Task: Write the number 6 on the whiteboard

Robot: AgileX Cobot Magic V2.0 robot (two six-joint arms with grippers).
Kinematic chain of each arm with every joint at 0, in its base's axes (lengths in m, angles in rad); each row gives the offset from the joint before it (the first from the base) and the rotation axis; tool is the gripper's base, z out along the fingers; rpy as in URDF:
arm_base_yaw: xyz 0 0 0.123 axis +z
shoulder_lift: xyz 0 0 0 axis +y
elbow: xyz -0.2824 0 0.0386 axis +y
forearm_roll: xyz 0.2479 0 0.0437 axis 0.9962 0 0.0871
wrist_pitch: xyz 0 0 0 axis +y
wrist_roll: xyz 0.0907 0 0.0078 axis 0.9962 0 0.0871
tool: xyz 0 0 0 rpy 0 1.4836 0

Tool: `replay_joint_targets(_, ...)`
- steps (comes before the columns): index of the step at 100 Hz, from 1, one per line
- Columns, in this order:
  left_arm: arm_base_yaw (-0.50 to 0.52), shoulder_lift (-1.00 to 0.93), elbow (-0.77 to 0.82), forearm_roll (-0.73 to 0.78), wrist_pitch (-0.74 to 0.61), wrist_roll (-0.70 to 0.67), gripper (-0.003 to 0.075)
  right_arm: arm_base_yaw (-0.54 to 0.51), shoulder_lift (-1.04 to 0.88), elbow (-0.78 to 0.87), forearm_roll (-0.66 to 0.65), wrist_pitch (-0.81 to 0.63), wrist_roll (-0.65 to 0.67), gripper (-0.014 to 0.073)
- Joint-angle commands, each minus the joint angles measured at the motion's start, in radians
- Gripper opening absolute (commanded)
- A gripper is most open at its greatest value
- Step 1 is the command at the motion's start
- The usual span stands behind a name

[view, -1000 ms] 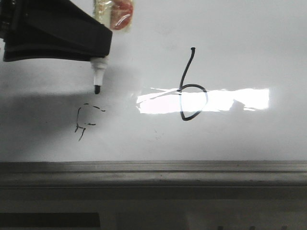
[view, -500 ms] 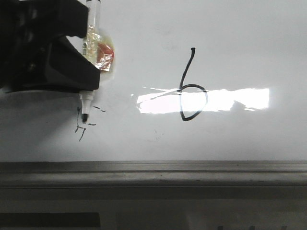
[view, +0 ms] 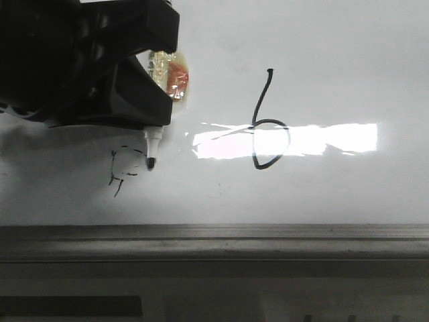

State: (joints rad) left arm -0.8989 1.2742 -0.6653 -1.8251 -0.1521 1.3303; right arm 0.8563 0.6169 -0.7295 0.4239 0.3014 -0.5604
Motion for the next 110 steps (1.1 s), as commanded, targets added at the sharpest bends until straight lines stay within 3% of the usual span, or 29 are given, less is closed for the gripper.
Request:
replay_joint_targets(1,0.013,0.037,-0.001,-0.004,-0.204,-0.003,-0.0020,-0.007,-0.003,-0.036,0.003,-0.066,-0.007,-0.0064)
replay_joint_targets(31,0.013,0.040,-0.001,-0.004,-0.250,-0.005,-0.0013,-0.007,-0.003,-0.036,0.003,-0.066,-0.007,-0.0064)
replay_joint_targets(38,0.013,0.040,-0.001,-0.004,-0.250,-0.005,0.0049,-0.007,-0.003,-0.036,0.003,-0.066,-0.007,-0.0064)
replay_joint_targets(57,0.013,0.040,-0.001,-0.004,-0.253,-0.005,0.0352,-0.007,-0.003,-0.036,0.003,-0.066,-0.007,-0.0064)
replay_joint_targets(80,0.013,0.040,-0.001,-0.004,-0.260,-0.005,0.0392,-0.007,-0.003,-0.036,0.007,-0.066,-0.007,-0.0064)
replay_joint_targets(97,0.013,0.031,-0.022,0.006,-0.258,-0.005,0.0552,-0.007,-0.003,-0.036,0.008,-0.066,-0.007,-0.0063)
replay_joint_targets(110,-0.003,-0.052,-0.023,0.010,-0.262,-0.001,0.0572,-0.007,-0.021,-0.034,-0.042,-0.038,-0.007,-0.0062)
